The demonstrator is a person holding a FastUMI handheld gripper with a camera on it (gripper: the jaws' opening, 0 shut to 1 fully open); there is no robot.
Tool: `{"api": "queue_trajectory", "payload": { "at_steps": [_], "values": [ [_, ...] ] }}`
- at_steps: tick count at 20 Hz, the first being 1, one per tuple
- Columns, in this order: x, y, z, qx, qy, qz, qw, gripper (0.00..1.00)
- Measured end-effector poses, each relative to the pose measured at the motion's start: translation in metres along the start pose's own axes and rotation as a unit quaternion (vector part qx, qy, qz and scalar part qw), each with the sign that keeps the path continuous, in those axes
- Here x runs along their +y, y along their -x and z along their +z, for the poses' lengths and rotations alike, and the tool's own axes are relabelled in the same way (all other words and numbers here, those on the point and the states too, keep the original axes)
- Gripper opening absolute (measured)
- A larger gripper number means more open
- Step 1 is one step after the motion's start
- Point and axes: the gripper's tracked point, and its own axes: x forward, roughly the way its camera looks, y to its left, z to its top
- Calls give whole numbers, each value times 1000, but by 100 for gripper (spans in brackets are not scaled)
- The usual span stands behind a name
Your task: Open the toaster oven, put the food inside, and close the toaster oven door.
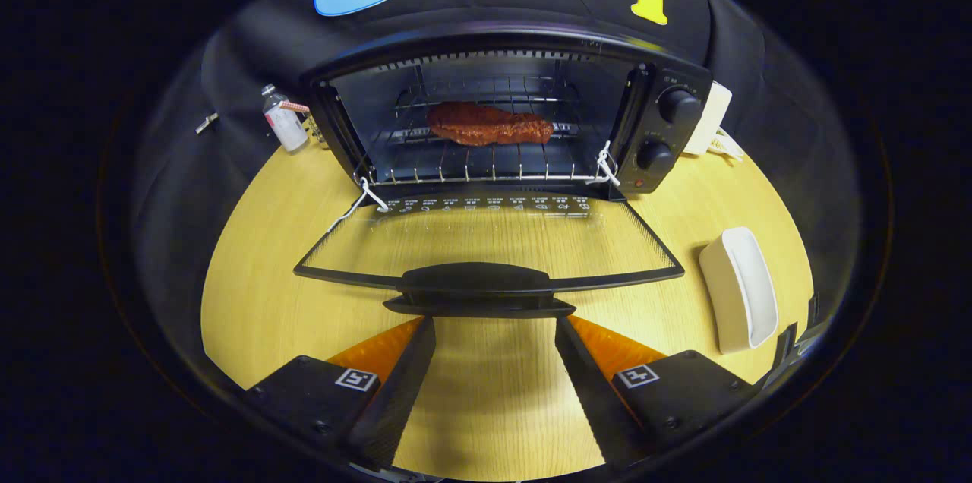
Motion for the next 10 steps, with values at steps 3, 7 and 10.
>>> {"api": "queue_trajectory", "payload": {
  "at_steps": [3,7,10],
  "values": [
    [0,11,12,-21,13,3,1000,98],
    [-3,24,37,-59,-1,-1,998,98],
    [-9,29,63,-80,-18,-5,997,98]
  ]
}}
